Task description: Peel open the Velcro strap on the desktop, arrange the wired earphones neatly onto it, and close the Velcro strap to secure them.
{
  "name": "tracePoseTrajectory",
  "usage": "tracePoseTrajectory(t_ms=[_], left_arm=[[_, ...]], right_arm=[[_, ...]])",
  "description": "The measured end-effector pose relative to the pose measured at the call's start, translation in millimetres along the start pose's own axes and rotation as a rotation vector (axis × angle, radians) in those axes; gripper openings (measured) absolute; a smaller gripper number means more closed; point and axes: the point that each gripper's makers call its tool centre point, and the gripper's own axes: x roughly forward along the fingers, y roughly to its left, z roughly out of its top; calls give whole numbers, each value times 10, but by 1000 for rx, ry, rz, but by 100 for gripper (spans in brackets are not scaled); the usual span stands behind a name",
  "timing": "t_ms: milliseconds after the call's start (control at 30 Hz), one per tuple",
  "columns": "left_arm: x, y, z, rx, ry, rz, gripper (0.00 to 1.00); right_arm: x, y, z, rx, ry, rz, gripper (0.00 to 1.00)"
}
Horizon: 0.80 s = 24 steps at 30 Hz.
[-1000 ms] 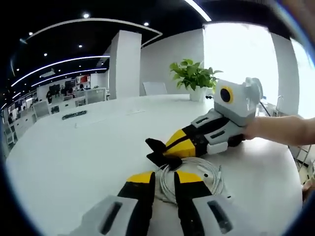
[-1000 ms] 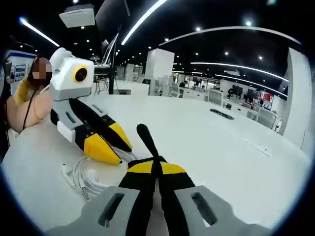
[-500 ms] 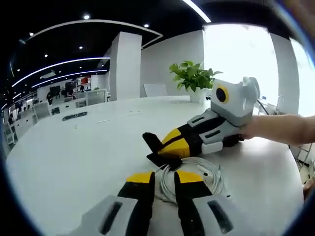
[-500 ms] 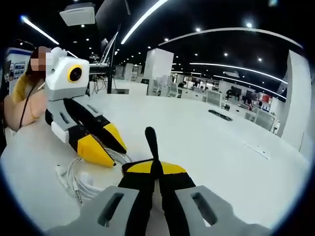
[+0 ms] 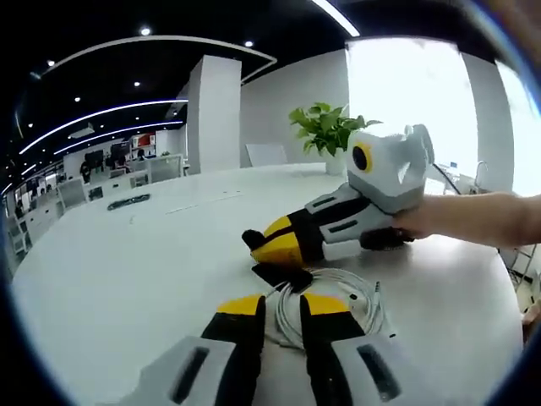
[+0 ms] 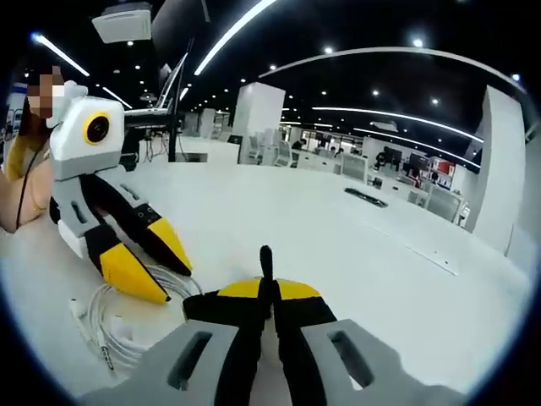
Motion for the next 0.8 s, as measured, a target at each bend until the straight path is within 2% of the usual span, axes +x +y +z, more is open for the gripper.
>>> tracePoseTrajectory(t_ms=[333,667,800], left_arm=[[-7,-17,3,4,1,1,21],[-9,-57,0,4,-2,1,21],[-8,-71,-1,3,-8,0,21]], right_arm=[[88,-148,-9,40,9,-19,6],[125,-265,-18,20,7,-58,6],[109,-356,-34,14,14,-96,8]])
